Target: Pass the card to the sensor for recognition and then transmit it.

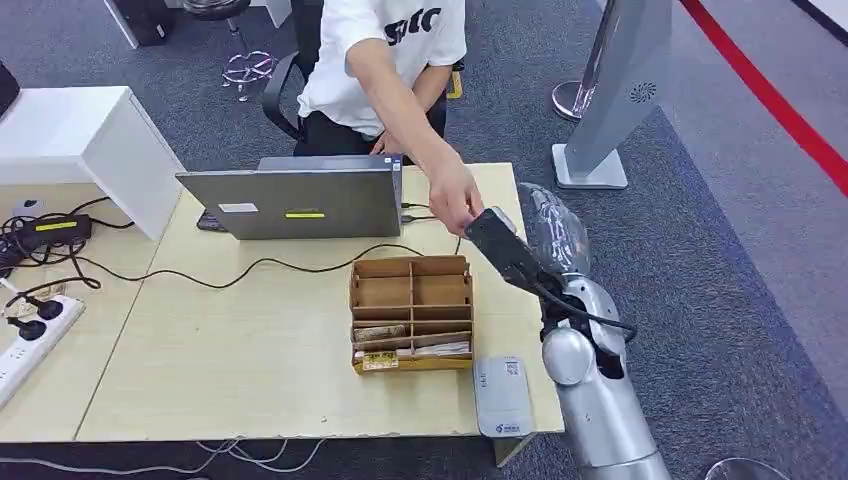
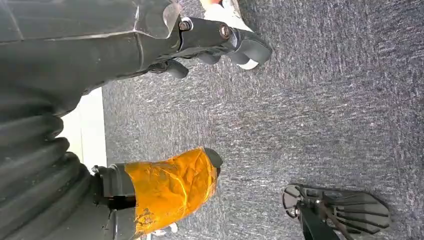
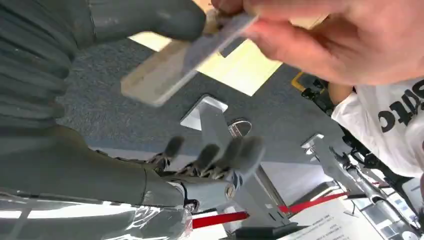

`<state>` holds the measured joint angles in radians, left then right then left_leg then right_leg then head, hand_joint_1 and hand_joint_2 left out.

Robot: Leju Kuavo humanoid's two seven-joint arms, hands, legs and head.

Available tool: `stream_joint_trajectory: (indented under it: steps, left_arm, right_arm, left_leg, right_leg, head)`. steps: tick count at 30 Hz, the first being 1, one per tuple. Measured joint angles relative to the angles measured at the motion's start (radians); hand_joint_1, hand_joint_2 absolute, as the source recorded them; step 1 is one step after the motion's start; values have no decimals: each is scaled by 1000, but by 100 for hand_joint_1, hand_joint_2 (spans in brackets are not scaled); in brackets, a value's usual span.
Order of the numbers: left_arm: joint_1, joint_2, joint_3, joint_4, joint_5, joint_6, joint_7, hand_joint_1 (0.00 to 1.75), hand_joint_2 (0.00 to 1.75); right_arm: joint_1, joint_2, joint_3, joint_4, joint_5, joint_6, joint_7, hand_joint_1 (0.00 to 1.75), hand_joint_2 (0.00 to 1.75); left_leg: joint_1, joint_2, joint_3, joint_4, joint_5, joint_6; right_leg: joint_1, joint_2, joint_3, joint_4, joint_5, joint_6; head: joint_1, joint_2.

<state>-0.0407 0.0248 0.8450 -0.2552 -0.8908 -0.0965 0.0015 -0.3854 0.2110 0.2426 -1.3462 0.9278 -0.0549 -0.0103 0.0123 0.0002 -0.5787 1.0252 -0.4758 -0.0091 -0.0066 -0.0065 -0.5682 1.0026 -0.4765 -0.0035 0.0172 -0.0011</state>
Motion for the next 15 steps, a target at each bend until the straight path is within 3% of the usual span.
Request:
stream_joint_trajectory:
  steps: [10, 15]
  left_arm:
    - [0, 0, 0, 0, -13, 3, -2, 0, 175]
    - [1, 0, 0, 0, -6, 9, -2, 0, 175]
  right_arm:
    - [3, 0, -4, -11, 7, -13, -2, 175, 175]
    - [51, 0, -3, -86, 91, -69, -32, 175, 175]
  left_leg:
    - [0, 0, 0, 0, 0, 0]
    - [0, 0, 0, 0, 0, 0]
  right_leg:
    - [0, 0, 0, 0, 0, 0]
    - [0, 0, 0, 0, 0, 0]
  head:
    - [0, 0]
    - [0, 0]
